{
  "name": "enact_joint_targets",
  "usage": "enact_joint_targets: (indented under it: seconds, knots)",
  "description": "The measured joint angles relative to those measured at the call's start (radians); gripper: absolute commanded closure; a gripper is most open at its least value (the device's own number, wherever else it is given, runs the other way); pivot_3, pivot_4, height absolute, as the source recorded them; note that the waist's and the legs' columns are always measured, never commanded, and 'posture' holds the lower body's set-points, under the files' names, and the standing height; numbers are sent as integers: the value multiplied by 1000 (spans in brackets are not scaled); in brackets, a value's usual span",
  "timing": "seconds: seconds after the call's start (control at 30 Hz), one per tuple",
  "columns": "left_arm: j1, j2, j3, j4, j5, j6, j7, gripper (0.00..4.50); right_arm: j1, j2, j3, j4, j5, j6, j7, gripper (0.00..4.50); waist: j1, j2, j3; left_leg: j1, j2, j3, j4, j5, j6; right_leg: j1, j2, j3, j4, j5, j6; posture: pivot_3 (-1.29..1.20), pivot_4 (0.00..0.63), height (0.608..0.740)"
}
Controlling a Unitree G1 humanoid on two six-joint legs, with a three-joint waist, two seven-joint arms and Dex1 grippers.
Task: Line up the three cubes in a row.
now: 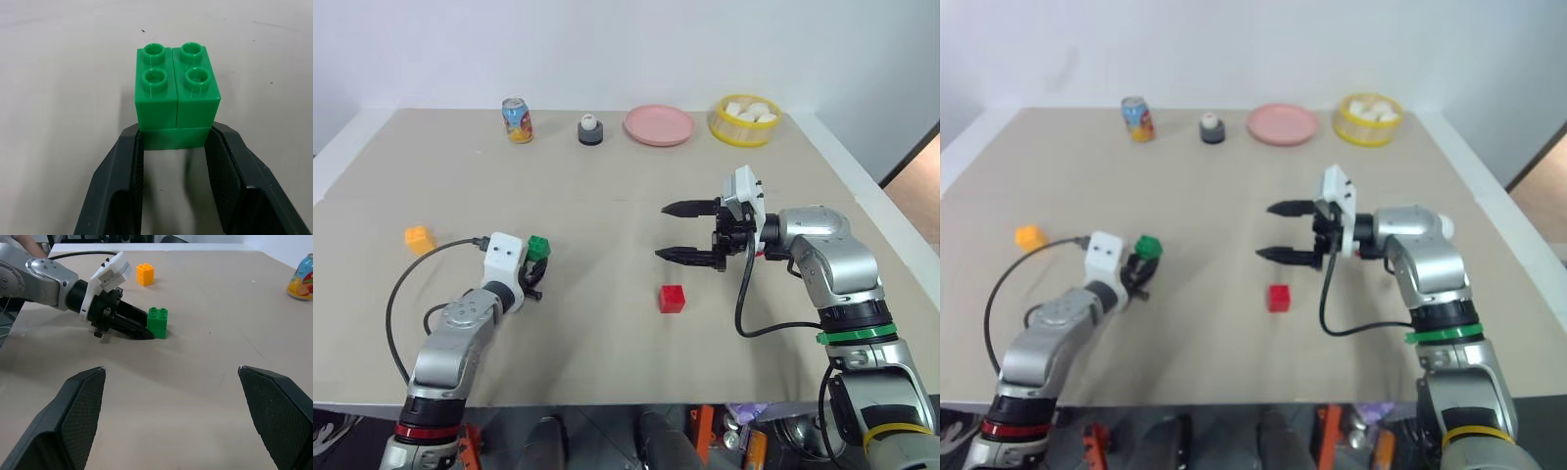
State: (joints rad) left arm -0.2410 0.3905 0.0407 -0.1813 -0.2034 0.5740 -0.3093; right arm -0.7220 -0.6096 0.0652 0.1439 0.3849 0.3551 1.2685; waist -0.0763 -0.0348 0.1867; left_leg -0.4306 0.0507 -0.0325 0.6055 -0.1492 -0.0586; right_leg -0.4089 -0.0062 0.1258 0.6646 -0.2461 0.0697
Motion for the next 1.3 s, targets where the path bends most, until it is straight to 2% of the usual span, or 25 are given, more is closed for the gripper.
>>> enact_joint_targets:
  seconds: [0.2,0.37,0.57,0.77,0.97,1.3]
  knots:
    - [-4,156,-2,22,-41,-283,-324,3250,34,-65,0,-68,33,40,64,0,2,0,0,-1,0,1,-3,-1,-1,-1,-1,0,0,-3,2,0,150,740]
    - [18,193,-16,72,-127,-457,-612,3250,101,-110,-2,-160,63,68,82,0,2,0,0,-2,0,0,-4,-3,-1,-2,-1,-1,0,-5,3,0,150,740]
    - [-25,171,-95,163,-190,-511,-848,3250,166,-136,-35,-313,134,147,42,0,2,0,0,-2,0,0,-2,-3,-1,-1,-1,-1,0,-5,2,0,150,740]
    - [-126,141,-157,304,-160,-580,-954,3250,265,-220,-112,-426,215,218,26,0,7,0,0,-2,0,1,0,-2,0,0,-1,-1,0,-6,0,0,150,740]
    - [-208,116,-176,416,-144,-619,-1010,3250,357,-278,-164,-443,235,226,15,0,3,0,0,-1,1,1,0,-2,0,0,-1,-1,0,-5,0,0,150,740]
    - [-299,51,-242,547,-86,-667,-1093,3250,357,-268,-178,-442,239,212,-24,0,3,0,0,-2,1,1,0,-2,0,0,-1,-1,0,-4,3,0,150,740]
